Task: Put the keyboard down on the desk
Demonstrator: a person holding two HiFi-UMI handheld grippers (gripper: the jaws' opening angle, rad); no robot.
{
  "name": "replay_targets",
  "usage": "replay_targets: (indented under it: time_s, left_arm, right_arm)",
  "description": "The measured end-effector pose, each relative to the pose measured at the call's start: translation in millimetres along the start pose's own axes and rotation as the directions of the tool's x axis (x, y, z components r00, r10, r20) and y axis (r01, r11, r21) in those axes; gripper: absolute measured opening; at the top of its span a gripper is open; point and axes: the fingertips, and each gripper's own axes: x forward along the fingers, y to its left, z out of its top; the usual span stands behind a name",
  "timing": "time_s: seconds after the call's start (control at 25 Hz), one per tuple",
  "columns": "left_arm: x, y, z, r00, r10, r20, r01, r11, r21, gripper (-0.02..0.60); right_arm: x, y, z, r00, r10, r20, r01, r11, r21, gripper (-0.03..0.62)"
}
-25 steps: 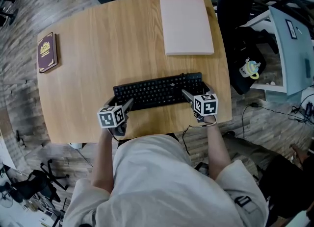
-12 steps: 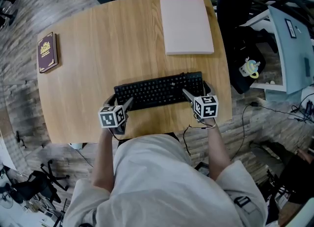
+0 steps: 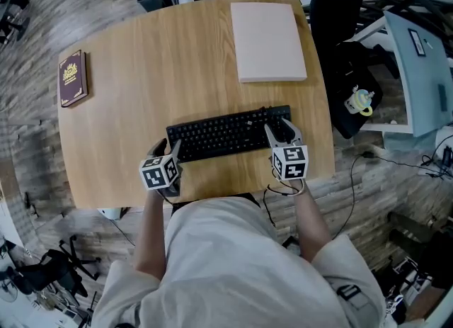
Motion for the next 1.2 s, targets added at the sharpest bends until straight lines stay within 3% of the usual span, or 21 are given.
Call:
replay_targets:
  time_s: [0.24,0.36,0.56,0.88,1.2]
  left_arm:
    - [-13.4,-10.3,-1.4,0.999,-0.004,0.043,0.005,1.000,-0.013,0.059]
    - [-20.2,-17.0,-3.2,0.998,0.004,0.069,-0.004,1.000,0.004,0.013]
    - [-29.6,-32.6,-11.2,0.994,0.022,0.106,-0.023,1.000,0.017,0.011]
    - [-43.5,-58.4,-40.0,0.995,0.003,0.098,-0.008,0.999,0.046,0.011]
    - [-54.8,-74.8,-48.1,0.995,-0.024,0.094,0.017,0.997,0.082,0.011]
  right_arm:
    - [-5.4,20.8,0.3,1.000,0.028,0.006,-0.028,0.999,-0.025,0.046]
    - [-10.3,32.5,-0.9,0.999,0.050,0.010,-0.050,0.997,-0.058,0.016]
    - [-20.8,52.7,-3.5,0.995,0.101,0.020,-0.098,0.989,-0.112,0.005]
    - [-38.7,90.0,-21.5,0.982,0.191,0.001,-0.190,0.973,-0.132,0.005]
    - [-57.9,104.3,-33.7,0.983,0.181,-0.002,-0.180,0.977,-0.116,0.005]
